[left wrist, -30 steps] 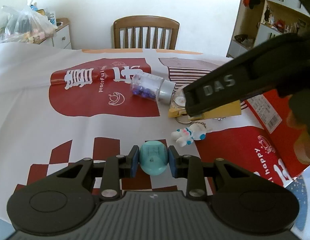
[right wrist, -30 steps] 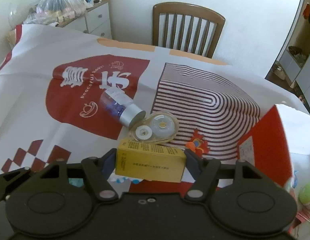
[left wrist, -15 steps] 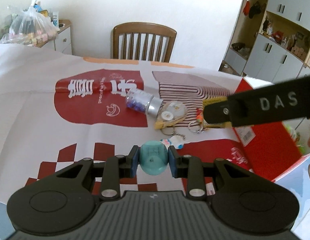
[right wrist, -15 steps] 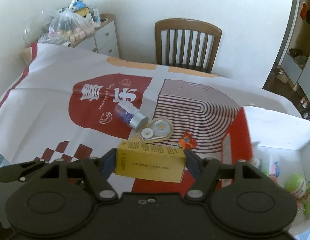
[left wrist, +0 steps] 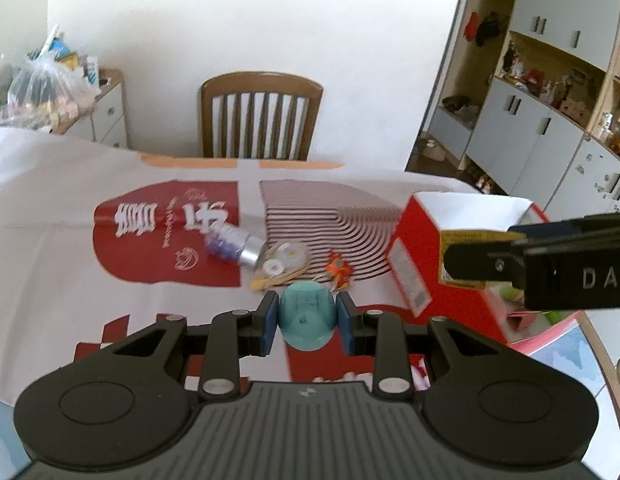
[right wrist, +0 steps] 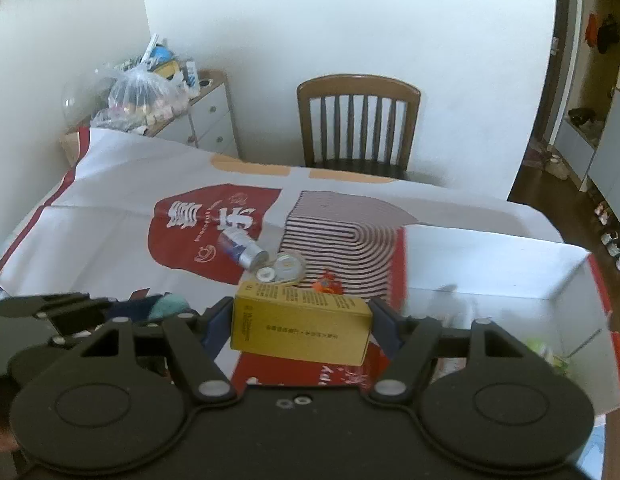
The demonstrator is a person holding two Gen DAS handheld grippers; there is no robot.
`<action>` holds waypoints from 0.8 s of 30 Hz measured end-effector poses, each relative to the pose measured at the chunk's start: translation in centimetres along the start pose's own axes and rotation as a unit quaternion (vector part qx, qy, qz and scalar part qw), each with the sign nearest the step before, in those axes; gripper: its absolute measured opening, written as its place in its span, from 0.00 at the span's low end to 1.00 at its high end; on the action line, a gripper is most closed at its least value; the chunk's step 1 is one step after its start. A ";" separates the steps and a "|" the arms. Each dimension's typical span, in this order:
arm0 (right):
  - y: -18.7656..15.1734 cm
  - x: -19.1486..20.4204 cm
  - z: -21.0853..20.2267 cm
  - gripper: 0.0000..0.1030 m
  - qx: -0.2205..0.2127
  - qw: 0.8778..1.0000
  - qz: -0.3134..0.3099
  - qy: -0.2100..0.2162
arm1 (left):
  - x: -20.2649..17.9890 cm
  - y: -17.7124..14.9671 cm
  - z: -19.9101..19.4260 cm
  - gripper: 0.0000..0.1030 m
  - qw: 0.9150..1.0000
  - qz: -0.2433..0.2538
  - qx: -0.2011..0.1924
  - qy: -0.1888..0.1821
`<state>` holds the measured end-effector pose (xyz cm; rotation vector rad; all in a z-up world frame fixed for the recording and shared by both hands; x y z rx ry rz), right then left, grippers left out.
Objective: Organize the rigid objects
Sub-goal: 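Carry the teal toy and yellow box over the cardboard box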
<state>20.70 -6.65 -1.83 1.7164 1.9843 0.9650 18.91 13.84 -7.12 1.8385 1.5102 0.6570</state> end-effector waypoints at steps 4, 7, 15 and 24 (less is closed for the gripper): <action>-0.2 -2.6 -1.3 0.69 -0.006 1.000 0.010 -0.001 | -2.0 1.0 -0.7 0.30 1.000 0.010 -0.004 -0.005; -0.5 -4.7 -2.1 0.69 -0.010 1.000 0.017 -0.003 | -3.7 1.8 -0.8 0.30 1.000 0.018 -0.006 -0.008; -1.3 -11.1 -3.6 0.69 -0.015 0.999 0.035 -0.014 | -9.0 3.2 0.3 0.30 0.999 0.037 0.004 -0.016; -1.8 -18.1 -4.2 0.69 -0.013 0.998 0.047 -0.035 | -14.8 4.5 3.8 0.30 0.998 0.051 0.028 -0.035</action>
Point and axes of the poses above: each gripper's, at about its wrist camera, not at the fingertips, and z roughly the way its jaws point, x to its left, y to its top, the point moved 1 cm from there along z, roughly the way its jaws point, and after that the axes turned 9 degrees about z, right-handed, at the moved point
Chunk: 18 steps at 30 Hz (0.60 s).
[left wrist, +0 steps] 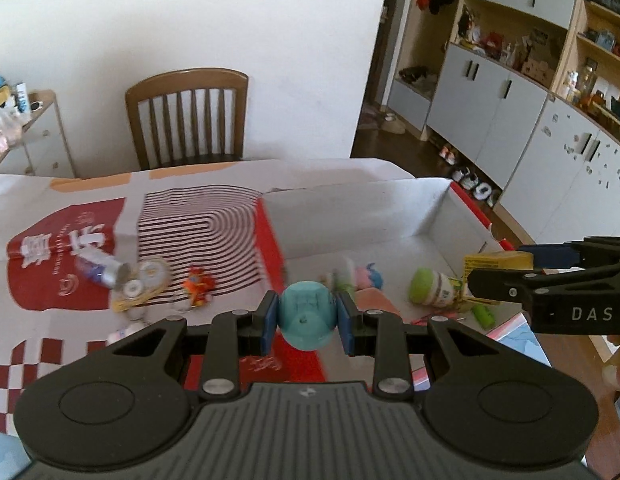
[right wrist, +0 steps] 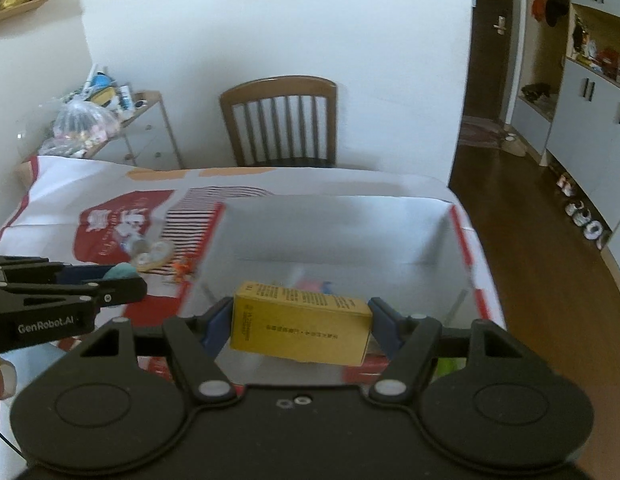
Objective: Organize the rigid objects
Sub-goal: 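Carry the teal toy and yellow box over the cardboard box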
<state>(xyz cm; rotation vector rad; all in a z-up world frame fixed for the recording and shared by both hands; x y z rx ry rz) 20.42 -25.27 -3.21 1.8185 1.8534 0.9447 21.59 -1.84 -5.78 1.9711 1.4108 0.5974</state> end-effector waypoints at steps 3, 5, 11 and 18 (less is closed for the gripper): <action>0.1 -2.0 0.4 0.69 0.004 1.000 0.001 -0.005 | -1.5 0.6 1.5 0.30 1.000 0.004 0.007 -0.003; 0.0 -3.0 0.7 0.69 0.009 1.000 0.000 -0.006 | -2.3 1.0 2.6 0.30 1.000 0.009 0.012 -0.002; 0.2 -4.3 2.7 0.69 0.026 0.999 -0.038 0.000 | -4.2 2.2 6.4 0.30 0.999 0.018 0.033 -0.011; 0.4 -3.8 6.4 0.69 0.046 0.989 -0.140 0.009 | -5.8 3.0 11.3 0.30 0.997 0.030 0.072 -0.010</action>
Point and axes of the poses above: each gripper's, at about its wrist camera, not at the fingertips, and z roughly the way its jaws point, x to its left, y to its top, the point moved 1 cm from there along z, roughly the way its jaws point, and after that the axes turned 9 degrees about z, right-handed, at the moved point
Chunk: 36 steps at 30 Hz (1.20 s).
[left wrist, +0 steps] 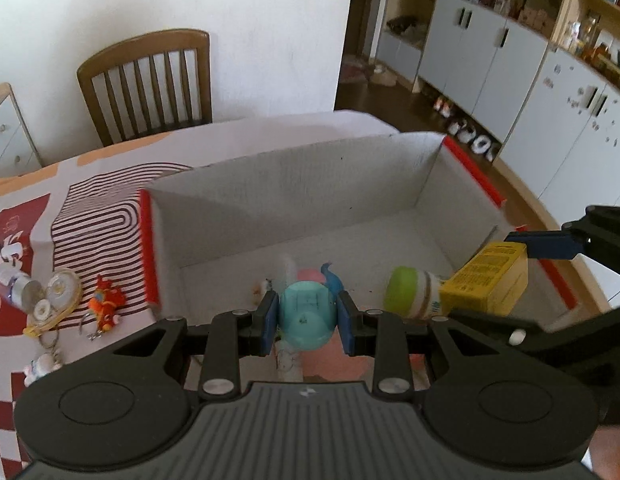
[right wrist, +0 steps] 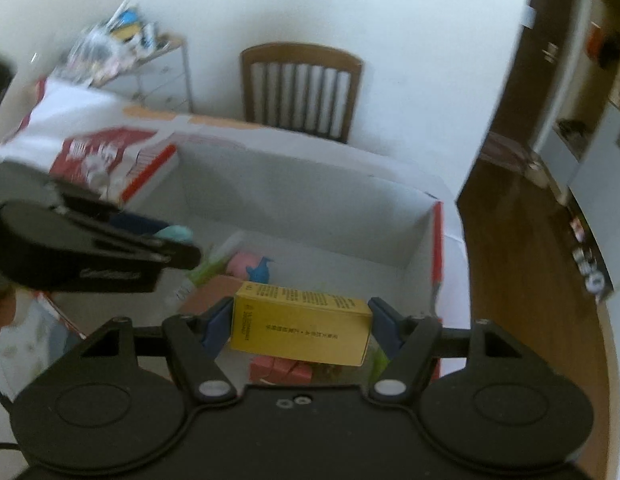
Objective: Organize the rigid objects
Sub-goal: 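Carry the teal toy and yellow box over the cardboard box, then open the right tool to drop the yellow box while the left tool releases the teal toy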
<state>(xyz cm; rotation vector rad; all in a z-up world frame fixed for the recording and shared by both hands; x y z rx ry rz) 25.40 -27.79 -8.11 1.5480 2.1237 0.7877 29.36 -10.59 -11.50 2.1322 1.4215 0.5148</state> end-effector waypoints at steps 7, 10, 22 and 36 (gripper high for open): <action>0.1 -0.3 3.6 0.68 0.035 0.999 -0.034 -0.010 | -1.0 1.5 3.0 0.30 1.000 0.008 0.017 0.004; 0.1 -0.4 4.4 0.68 0.042 0.998 -0.036 -0.008 | -1.0 2.0 4.0 0.29 1.000 0.010 0.023 0.001; 0.1 0.5 5.3 0.68 0.057 0.996 -0.060 0.012 | -1.5 2.6 7.0 0.29 0.997 0.019 0.075 -0.017; -0.2 -0.6 4.9 0.76 0.056 0.998 -0.017 0.011 | -1.7 3.0 7.4 0.30 0.996 0.021 0.088 -0.016</action>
Point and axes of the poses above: each gripper's, at about its wrist camera, not at the fingertips, and z roughly the way its jaws point, x to its left, y to its top, the point moved 1 cm from there along z, roughly the way its jaws point, and after that the axes turned 9 degrees about z, right-handed, at the moved point
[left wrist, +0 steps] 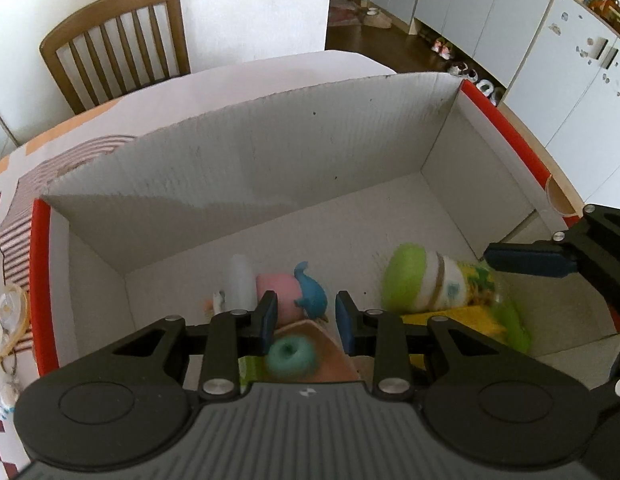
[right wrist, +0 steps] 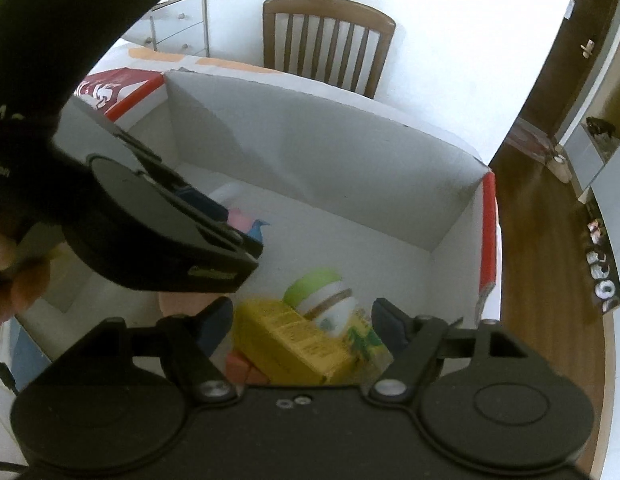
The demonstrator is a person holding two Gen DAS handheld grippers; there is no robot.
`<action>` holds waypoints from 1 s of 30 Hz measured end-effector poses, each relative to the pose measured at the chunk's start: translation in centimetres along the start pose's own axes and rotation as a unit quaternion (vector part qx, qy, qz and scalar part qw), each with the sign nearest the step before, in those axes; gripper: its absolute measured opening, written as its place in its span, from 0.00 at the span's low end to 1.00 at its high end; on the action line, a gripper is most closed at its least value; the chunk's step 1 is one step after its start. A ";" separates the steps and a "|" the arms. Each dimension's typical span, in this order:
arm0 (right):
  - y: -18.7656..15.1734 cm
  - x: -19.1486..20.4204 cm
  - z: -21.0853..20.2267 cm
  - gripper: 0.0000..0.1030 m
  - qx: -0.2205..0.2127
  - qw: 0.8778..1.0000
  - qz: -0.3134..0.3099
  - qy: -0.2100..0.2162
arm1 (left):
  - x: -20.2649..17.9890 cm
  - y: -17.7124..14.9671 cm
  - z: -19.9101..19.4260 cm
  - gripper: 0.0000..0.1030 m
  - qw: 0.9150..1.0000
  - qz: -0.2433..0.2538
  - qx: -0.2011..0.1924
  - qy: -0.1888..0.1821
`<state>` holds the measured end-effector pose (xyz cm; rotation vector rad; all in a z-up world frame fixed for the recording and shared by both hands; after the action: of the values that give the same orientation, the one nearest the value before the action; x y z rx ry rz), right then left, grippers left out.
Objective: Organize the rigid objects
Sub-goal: 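Open the right tool to drop the yellow box while the left tool releases the teal toy, then withdraw both open tools from the box toward the item pile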
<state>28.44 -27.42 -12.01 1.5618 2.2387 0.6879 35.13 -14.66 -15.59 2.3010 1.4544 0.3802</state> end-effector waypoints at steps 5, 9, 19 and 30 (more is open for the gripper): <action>-0.3 -0.2 -0.7 0.77 -0.004 1.000 0.010 0.002 | -0.1 -0.4 -0.5 0.30 1.000 -0.005 -0.003 -0.002; -0.3 -0.5 -1.5 0.78 -0.010 1.000 0.022 0.005 | -0.3 -0.7 -1.5 0.30 1.000 -0.007 -0.017 -0.002; -0.7 -1.0 -5.2 0.78 -0.041 0.998 0.043 0.021 | 0.0 -2.4 -6.0 0.30 0.998 -0.018 -0.063 -0.001; -0.9 0.2 -9.0 0.83 -0.080 0.994 0.054 0.049 | 0.1 -4.8 -12.0 0.30 0.991 -0.025 -0.125 0.031</action>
<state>23.04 -29.31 -5.06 1.6102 2.1188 0.9700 26.24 -10.60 -7.16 2.0662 1.4031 0.5900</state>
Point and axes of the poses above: each gripper's, at about its wrist camera, not at the fingertips, and z roughly the way its jaws point, x to its left, y to its top, the point moved 1 cm from there along z, roughly the way its jaws point, and after that the axes turned 9 degrees about z, right-handed, at the moved point
